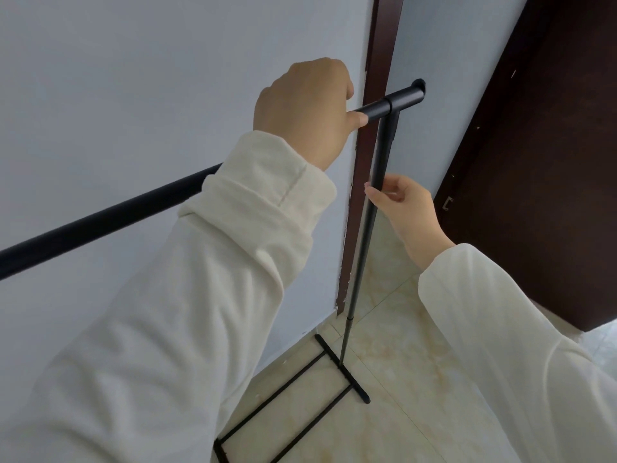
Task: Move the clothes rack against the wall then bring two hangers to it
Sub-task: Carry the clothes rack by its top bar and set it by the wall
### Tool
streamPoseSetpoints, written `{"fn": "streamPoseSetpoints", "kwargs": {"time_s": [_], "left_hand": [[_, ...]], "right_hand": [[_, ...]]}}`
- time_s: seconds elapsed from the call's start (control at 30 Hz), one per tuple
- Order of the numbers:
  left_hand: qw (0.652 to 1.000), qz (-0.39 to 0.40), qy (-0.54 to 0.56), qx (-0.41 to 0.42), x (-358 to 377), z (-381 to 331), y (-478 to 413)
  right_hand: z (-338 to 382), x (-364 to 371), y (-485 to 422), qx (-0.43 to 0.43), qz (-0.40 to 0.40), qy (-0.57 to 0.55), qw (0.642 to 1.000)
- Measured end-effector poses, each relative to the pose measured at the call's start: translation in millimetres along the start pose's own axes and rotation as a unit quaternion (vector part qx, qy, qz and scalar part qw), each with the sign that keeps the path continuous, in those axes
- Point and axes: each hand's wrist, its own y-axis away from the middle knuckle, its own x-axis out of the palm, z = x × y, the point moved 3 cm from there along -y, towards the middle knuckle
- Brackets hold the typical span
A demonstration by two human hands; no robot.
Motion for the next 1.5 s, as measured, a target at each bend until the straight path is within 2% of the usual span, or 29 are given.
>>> {"fn": "streamPoseSetpoints", "kwargs": {"time_s": [0.17,0.27,0.37,0.5,0.7,0.87,1.03,1.27,1.5], "left_hand": [[0.999,-0.018,-0.028,0.027,-1.1,-5.9,11.1],[0.997,-0.056,-0.034,0.034,-6.6,-7.9,18.1],[0.996,-0.082,0.0,0.044,-9.8,-12.5,26.2],[0.994,-0.083,0.052,0.056,-2.9,-20.7,41.0],[0.994,-0.075,0.073,0.042,7.8,-18.8,74.4],[0.99,-0.055,0.128,-0.023,6.9,-3.1,121.2],[0.971,-0.069,0.187,-0.131,8.7,18.9,176.0],[0.923,-0.112,0.236,-0.283,9.9,28.2,278.0],[0.869,-0.176,0.221,-0.406,-2.4,26.3,405.7]], "right_hand": [[-1.1,-8.1,13.6,0.004,-0.021,-0.018,1.0],[-3.5,-15.1,23.3,-0.001,-0.033,-0.019,0.999],[-6.2,-21.7,34.8,0.001,-0.045,-0.02,0.999],[-10.4,-30.7,54.7,0.009,-0.061,-0.031,0.998],[-17.1,-35.2,91.1,0.02,-0.056,-0.027,0.998],[-18.2,-28.8,122.3,0.009,-0.031,-0.035,0.999],[-16.7,-17.0,154.3,-0.006,0.025,-0.039,0.999],[-20.6,2.6,215.6,-0.026,0.165,-0.051,0.985],[-34.6,30.8,304.0,-0.032,0.313,-0.058,0.948]]}}
